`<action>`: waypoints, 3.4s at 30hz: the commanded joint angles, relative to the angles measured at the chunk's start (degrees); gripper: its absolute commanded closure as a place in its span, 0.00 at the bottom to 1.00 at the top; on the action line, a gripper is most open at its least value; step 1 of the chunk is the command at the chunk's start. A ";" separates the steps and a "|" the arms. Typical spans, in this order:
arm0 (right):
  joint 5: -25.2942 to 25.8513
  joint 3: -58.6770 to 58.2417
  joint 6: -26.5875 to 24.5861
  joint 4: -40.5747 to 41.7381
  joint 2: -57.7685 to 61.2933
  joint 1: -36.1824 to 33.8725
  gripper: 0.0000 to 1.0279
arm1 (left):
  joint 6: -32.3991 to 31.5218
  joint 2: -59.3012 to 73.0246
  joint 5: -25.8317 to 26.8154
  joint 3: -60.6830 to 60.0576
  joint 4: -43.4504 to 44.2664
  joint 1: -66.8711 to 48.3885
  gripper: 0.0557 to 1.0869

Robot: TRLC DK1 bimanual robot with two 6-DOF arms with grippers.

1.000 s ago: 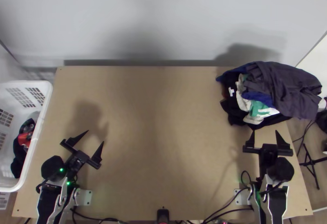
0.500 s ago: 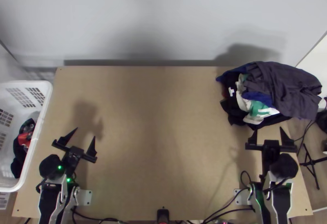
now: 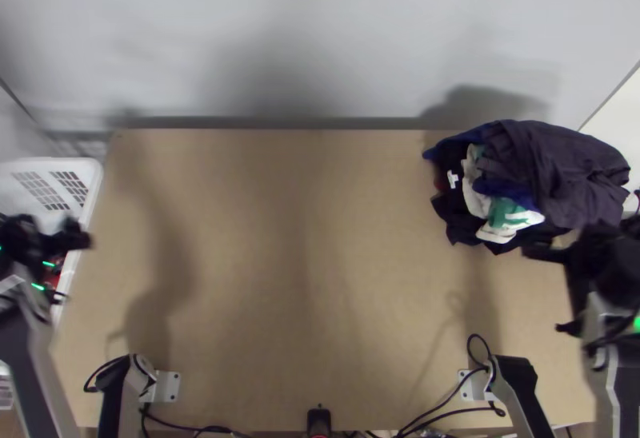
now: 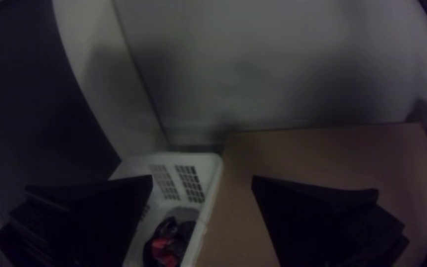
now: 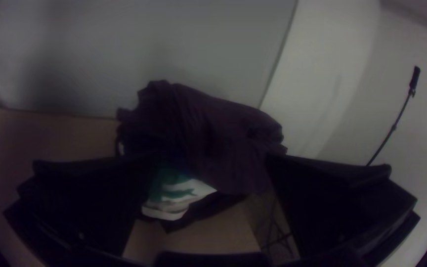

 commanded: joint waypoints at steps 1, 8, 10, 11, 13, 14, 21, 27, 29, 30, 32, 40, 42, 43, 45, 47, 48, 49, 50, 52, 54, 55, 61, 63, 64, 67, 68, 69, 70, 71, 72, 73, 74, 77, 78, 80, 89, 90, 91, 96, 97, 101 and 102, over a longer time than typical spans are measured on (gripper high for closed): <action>1.94 24.63 12.49 -24.78 11.11 -1.18 0.04 | 3.28 24.48 5.45 21.79 -15.61 19.73 0.05; 0.88 37.73 15.74 -38.32 16.56 -1.45 0.04 | 12.68 51.99 5.89 38.58 -29.94 25.18 0.05; 0.27 40.36 15.74 -39.81 17.61 -1.45 0.04 | 14.09 60.51 5.54 44.38 -35.56 26.41 0.05; 0.00 41.42 15.65 -40.25 17.88 -1.18 0.04 | 14.17 64.56 5.28 47.02 -37.32 26.94 0.05; -0.09 42.91 15.30 -41.22 18.67 -0.39 0.04 | 14.96 70.62 4.31 51.23 -38.81 27.46 0.05; -0.09 43.53 15.12 -41.57 19.02 0.31 0.04 | 15.58 72.91 3.52 52.55 -38.81 27.46 0.05; -0.09 47.75 14.86 -43.07 21.92 1.63 0.04 | 16.02 88.20 1.67 65.91 -45.76 27.55 0.06; -0.17 49.33 14.68 -44.38 22.98 1.63 0.04 | 16.02 94.97 1.24 70.75 -44.53 27.11 0.08; -0.17 49.42 14.68 -44.56 23.06 1.63 0.04 | 15.93 96.90 1.15 70.92 -44.09 26.76 0.08; -0.17 49.59 14.68 -44.65 23.15 1.63 0.04 | 15.84 97.87 1.15 71.01 -44.00 26.50 0.08; -0.26 50.47 14.68 -44.74 23.59 1.63 0.04 | 15.23 99.54 1.15 71.01 -43.74 26.15 0.08; -0.26 54.34 14.59 -45.18 25.88 1.63 0.04 | 12.33 104.11 1.15 71.10 -40.31 25.71 0.08; -0.35 54.95 14.59 -45.18 26.49 1.63 0.04 | 12.15 104.81 1.15 71.10 -39.17 25.35 0.08; -0.35 55.39 14.59 -45.18 26.93 1.72 0.04 | 11.98 105.07 1.15 71.27 -38.64 25.27 0.08; -0.35 56.54 14.59 -45.09 27.63 1.72 0.04 | 11.36 105.95 1.15 72.15 -38.29 25.00 0.08; -0.35 57.42 14.59 -45.09 28.42 1.63 0.04 | 10.83 106.83 1.15 72.94 -38.02 24.74 0.08; -0.35 57.77 14.59 -45.09 28.78 1.63 0.05 | 10.66 107.27 1.15 73.29 -38.02 24.56 0.08; -0.35 58.03 14.59 -45.09 29.04 1.63 0.04 | 10.48 107.71 1.15 73.91 -37.94 24.48 0.08; -0.35 58.29 14.59 -45.09 29.39 1.63 0.05 | 10.22 108.06 1.15 74.44 -37.94 24.30 0.08; -0.35 58.56 14.59 -45.09 29.74 1.63 0.05 | 9.52 108.94 1.15 75.49 -37.94 23.95 0.08; -0.35 58.82 14.59 -45.09 30.18 1.63 0.05 | 8.99 109.65 1.15 76.11 -37.94 23.51 0.13; -0.35 59.00 14.59 -45.09 30.36 1.63 0.05 | 8.72 109.91 1.15 76.28 -37.94 23.33 0.17; -0.35 60.49 14.59 -45.00 32.12 1.72 0.05 | 7.23 111.05 2.20 76.72 -38.46 22.54 0.70; -0.35 60.67 14.59 -45.00 32.47 1.72 0.05 | 7.32 111.32 3.17 76.81 -39.34 22.54 0.80; -0.35 60.67 14.59 -44.91 32.56 1.72 0.05 | 7.58 111.32 3.78 76.81 -39.87 22.63 0.84; -0.35 60.58 14.59 -44.91 32.73 1.72 0.05 | 7.67 111.23 5.45 77.07 -40.92 23.24 0.97; -0.35 60.67 14.59 -44.82 32.82 1.72 0.04 | 7.58 111.14 5.63 78.04 -42.51 23.33 0.97; -0.35 60.67 14.59 -44.82 32.91 1.72 0.04 | 7.67 111.23 6.51 79.62 -45.06 23.33 0.97; -0.35 60.67 14.59 -44.82 32.91 1.81 0.05 | 7.76 110.70 8.35 81.29 -47.60 23.33 0.97; -0.35 60.58 14.59 -44.82 33.00 1.89 0.05 | 7.76 109.38 10.02 81.82 -48.75 23.42 0.97; -0.35 60.58 14.59 -44.82 33.00 1.98 0.04 | 7.76 107.62 10.99 81.82 -49.19 23.51 0.97; -0.44 60.58 14.59 -44.91 33.00 1.98 0.05 | 7.76 105.78 11.17 81.82 -49.45 23.51 0.97; -0.53 60.58 14.59 -44.91 33.00 2.07 0.04 | 7.76 103.84 11.17 81.82 -49.71 23.60 0.97; -0.61 60.49 14.59 -44.91 33.00 2.33 0.05 | 7.23 97.43 14.07 81.82 -51.21 24.56 0.97; -0.79 60.49 14.59 -44.91 33.00 2.33 0.05 | 6.44 94.88 15.82 81.82 -51.73 25.00 0.97; -1.40 60.05 14.68 -44.91 33.00 2.33 0.05 | 4.42 89.43 20.22 81.82 -52.70 25.35 0.97; -4.48 56.89 15.03 -45.26 32.91 3.92 0.05 | 4.15 67.55 33.32 80.06 -63.69 11.56 0.97; -4.66 56.54 14.95 -45.44 32.73 4.27 0.05 | 3.98 65.17 34.19 79.10 -63.95 8.65 0.97; -4.83 56.10 14.95 -45.53 32.38 4.44 0.05 | 3.71 62.80 34.28 78.13 -64.13 5.49 0.97; -4.92 54.16 14.68 -45.97 30.71 5.06 0.05 | 2.48 52.60 34.28 73.47 -64.13 -12.26 0.97; -4.92 53.55 14.59 -45.97 30.18 4.97 0.05 | 1.17 51.55 34.28 73.21 -64.13 -15.87 0.97; -4.83 49.86 14.33 -45.97 28.07 4.88 0.05 | -4.55 48.03 34.28 71.89 -64.13 -32.30 0.97; -4.83 49.15 14.33 -45.97 27.55 4.88 0.05 | -5.25 47.24 34.28 71.98 -64.13 -36.61 0.97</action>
